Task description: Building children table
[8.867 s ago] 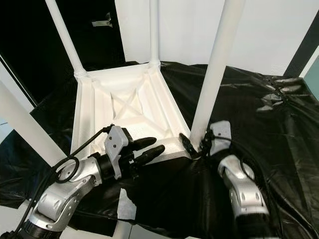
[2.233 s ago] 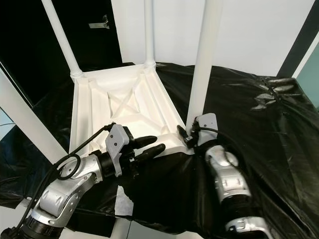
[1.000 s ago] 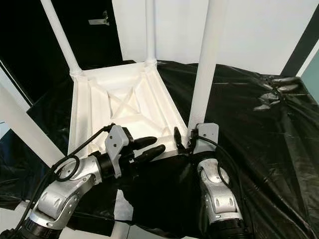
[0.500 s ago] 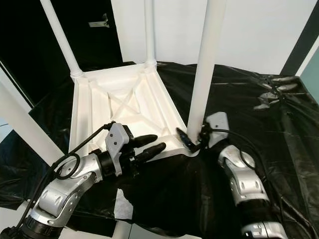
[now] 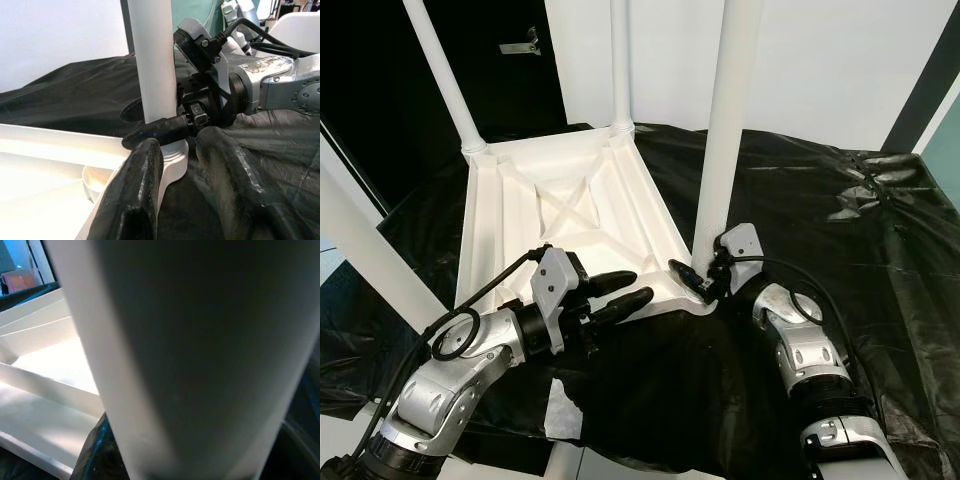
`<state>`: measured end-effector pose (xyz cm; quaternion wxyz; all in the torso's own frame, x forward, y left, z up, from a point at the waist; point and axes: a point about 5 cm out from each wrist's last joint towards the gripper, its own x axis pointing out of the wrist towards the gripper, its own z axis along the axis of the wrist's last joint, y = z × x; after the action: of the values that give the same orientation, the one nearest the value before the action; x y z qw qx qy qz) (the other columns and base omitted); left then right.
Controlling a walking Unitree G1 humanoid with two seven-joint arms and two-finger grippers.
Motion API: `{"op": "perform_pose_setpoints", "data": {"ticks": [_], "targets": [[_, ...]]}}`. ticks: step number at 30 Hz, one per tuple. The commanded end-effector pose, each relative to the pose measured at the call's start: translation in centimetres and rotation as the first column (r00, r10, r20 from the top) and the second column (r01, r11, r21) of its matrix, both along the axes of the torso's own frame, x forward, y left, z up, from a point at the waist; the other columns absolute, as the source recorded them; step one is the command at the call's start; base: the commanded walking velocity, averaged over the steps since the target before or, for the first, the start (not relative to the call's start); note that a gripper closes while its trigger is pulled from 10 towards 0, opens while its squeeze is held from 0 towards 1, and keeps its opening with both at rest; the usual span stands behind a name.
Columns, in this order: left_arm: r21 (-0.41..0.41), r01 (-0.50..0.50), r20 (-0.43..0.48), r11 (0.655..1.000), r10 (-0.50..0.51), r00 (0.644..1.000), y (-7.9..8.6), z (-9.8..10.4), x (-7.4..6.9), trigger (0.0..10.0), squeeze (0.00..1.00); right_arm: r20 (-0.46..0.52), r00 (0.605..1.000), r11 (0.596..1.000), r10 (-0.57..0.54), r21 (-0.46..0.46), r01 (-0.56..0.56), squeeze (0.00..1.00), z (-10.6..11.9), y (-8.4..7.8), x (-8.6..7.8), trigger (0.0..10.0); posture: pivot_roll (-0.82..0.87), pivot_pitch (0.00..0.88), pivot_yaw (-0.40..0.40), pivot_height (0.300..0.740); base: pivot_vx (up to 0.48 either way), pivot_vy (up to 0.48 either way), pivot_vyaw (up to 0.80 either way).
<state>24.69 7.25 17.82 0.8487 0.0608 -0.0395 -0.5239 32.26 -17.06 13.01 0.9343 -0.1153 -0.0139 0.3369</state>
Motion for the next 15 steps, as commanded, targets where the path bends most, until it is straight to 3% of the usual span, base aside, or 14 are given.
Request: {"op": "perform_pose_setpoints", "data": {"ticks": [1,5,6,13,15], "targets": [[0.009,-0.010,-0.003,1.000,0.010,1.000,0.0,-0.2,-0.1,10.0,0.00,-0.049,0.998,0.999,-0.025,-0.029,0.024,0.00,-1.4,-0.3,-0.5,0.0,0.00,0.000,-0.002,0.740,0.000,0.000,0.00],[0.008,-0.004,-0.005,1.000,0.004,1.000,-0.2,-0.3,-0.1,10.0,0.00,-0.056,0.992,0.993,-0.112,-0.035,0.110,0.00,-1.8,-0.7,-0.8,0.0,-0.01,0.000,0.001,0.740,0.000,0.000,0.00],[0.009,0.000,-0.006,1.000,0.000,1.000,-0.2,-0.3,-0.1,10.0,0.00,-0.055,0.989,0.990,-0.140,-0.027,0.139,0.00,-2.0,-0.5,-1.0,10.0,-0.02,0.000,0.005,0.740,0.000,0.000,0.00],[0.015,0.016,-0.012,1.000,-0.015,1.000,-0.4,-0.5,0.0,10.0,0.00,-0.045,0.965,0.966,-0.257,0.016,0.258,0.00,-2.4,0.8,-2.0,10.0,-0.04,0.000,0.021,0.740,0.000,0.000,0.00],[0.037,0.026,-0.009,0.999,-0.025,1.000,-0.4,-0.7,0.1,10.0,0.00,-0.054,0.931,0.930,-0.362,0.047,0.364,0.00,-2.7,1.4,-2.4,10.0,-0.04,0.000,0.024,0.740,0.000,0.000,0.00]]}}
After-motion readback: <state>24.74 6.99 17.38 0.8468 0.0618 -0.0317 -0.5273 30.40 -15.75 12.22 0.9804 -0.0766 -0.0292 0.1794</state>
